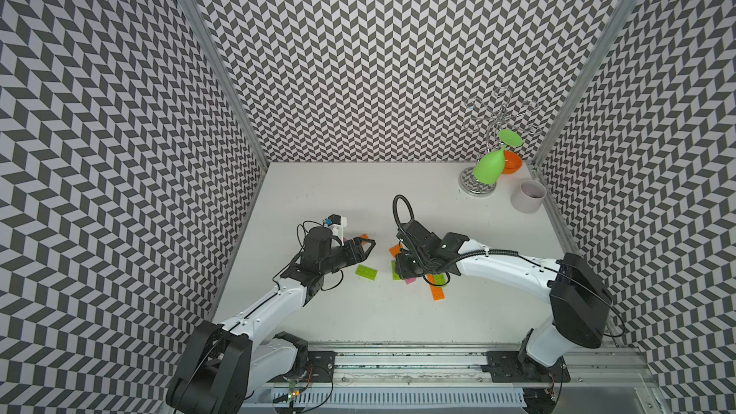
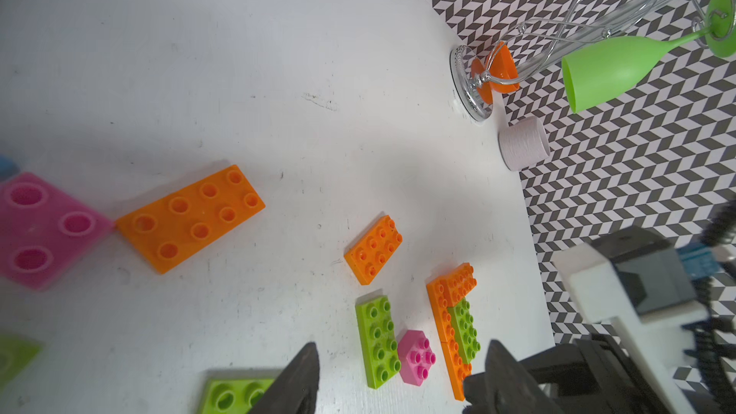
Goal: Assemble a small pinwheel with lego
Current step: Move the lego brick at the center of the board, then adjust the lego brick at the center of the board.
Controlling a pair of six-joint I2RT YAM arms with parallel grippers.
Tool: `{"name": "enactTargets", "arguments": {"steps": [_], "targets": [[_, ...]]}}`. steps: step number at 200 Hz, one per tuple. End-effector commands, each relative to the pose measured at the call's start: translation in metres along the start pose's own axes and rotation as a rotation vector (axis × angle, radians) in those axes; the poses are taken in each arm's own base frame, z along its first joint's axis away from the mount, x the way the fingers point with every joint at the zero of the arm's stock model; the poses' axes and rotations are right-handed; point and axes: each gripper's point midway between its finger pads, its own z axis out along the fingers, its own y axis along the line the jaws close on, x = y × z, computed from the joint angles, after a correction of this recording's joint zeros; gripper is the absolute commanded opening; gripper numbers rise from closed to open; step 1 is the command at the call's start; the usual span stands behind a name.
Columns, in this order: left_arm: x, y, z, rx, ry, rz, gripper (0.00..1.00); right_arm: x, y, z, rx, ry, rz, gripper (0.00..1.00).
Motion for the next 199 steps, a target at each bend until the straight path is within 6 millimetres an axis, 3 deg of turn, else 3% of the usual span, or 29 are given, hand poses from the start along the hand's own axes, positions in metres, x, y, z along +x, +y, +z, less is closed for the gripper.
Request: {"name": "enactTargets", "arguments": {"steps": [1, 48, 80, 129, 199], "targets": [[0.007, 0.003, -0.001, 0.008, 0.021, 0.004, 0.66, 0.01, -0.002, 0.015, -0.004, 0.049, 0.007, 0.23], [0.009, 0.005, 0.001, 0.011, 0.026, -0.003, 0.66, 0.02, -0.006, 0.031, 0.002, 0.104, -0.005, 0.28], [0.01, 0.006, 0.0, 0.007, 0.027, -0.002, 0.66, 0.021, -0.011, 0.024, 0.034, 0.101, -0.027, 0.27], [0.013, 0.01, 0.001, 0.001, 0.031, -0.006, 0.66, 0.057, -0.037, 0.031, 0.1, 0.197, -0.062, 0.28], [0.014, 0.012, 0.0, -0.004, 0.029, -0.009, 0.66, 0.034, -0.046, 0.04, 0.178, 0.115, -0.063, 0.26]]}}
